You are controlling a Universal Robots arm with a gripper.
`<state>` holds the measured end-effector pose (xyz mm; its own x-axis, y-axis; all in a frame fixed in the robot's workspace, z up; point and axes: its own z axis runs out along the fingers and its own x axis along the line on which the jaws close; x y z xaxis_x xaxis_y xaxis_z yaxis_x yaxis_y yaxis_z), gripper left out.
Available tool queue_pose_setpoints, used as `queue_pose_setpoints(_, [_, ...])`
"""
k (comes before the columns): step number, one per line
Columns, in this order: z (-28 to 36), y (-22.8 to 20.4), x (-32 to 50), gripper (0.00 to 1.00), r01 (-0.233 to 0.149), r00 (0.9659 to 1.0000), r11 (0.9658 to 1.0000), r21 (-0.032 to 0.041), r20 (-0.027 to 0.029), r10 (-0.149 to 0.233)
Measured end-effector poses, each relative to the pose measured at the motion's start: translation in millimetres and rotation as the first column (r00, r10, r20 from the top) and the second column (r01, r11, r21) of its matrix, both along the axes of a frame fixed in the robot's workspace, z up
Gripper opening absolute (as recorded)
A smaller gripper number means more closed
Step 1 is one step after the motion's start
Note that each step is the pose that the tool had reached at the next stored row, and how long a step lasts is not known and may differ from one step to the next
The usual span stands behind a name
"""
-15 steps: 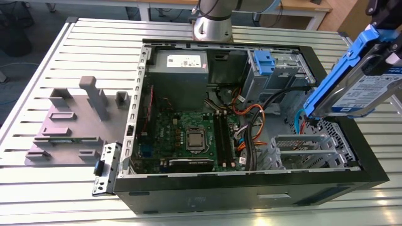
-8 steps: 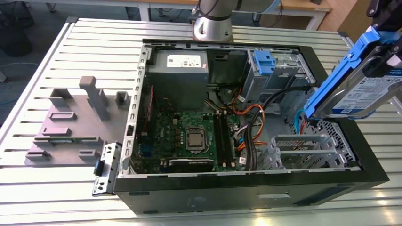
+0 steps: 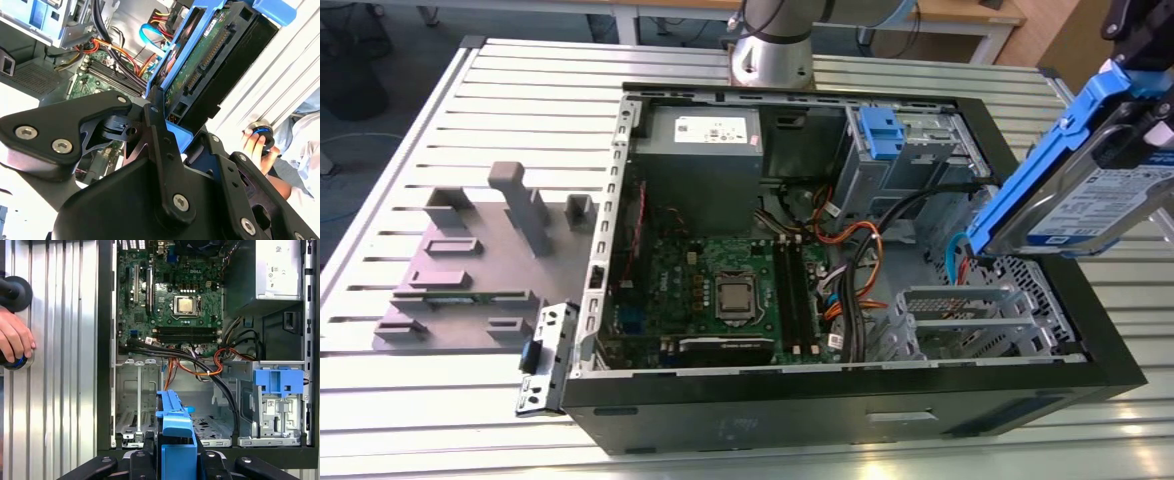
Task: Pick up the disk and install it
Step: 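Pick up the disk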
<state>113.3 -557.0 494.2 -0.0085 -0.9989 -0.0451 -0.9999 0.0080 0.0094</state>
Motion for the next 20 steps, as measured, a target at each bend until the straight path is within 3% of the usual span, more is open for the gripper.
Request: queue_pose_setpoints(20, [-1.6, -13.5, -1.1, 0.37, 0.000, 1.0000, 1.0000, 0.0000, 0.0000, 0.000])
